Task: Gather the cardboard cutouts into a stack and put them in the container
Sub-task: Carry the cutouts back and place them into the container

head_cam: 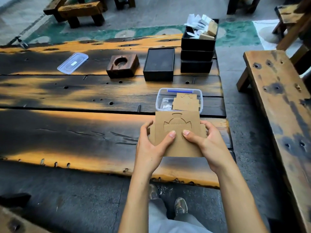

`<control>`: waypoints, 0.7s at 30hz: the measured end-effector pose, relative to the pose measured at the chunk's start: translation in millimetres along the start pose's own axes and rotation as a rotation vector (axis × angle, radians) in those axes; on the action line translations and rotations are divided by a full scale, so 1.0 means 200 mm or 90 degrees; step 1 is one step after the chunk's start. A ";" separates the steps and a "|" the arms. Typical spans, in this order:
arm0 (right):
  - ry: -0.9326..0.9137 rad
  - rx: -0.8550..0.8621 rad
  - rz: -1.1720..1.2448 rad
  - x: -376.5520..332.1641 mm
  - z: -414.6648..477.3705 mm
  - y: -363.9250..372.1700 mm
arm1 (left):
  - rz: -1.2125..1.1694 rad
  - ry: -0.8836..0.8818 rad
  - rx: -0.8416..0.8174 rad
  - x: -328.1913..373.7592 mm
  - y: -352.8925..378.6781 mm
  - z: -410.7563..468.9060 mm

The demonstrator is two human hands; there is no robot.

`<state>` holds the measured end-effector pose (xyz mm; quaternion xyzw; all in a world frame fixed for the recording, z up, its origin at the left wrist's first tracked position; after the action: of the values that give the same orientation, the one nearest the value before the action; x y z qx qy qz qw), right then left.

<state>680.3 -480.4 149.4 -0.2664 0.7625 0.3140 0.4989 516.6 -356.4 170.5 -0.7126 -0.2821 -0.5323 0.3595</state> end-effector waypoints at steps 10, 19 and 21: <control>0.025 0.072 -0.047 -0.01 0.11 -0.20 | 0.427 0.185 -0.270 0.12 0.23 0.15; 0.063 0.116 -0.101 -0.08 0.33 -0.21 | 0.580 0.228 -0.322 0.10 0.31 0.41; 0.070 0.115 -0.121 -0.10 0.39 -0.19 | 0.590 0.225 -0.339 0.09 0.30 0.49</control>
<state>761.1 -445.5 135.2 -0.3080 0.7854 0.1804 0.5057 623.5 -312.3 157.6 -0.7283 0.2687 -0.4826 0.4054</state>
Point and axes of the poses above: each hand's wrist, its own z-axis towards the middle knuckle, its own y-axis out of the palm, x = y × z, the point moved 8 cm from there along z, towards the middle knuckle, and after that the axes turned 5 degrees about -x, right-handed, at the moved point
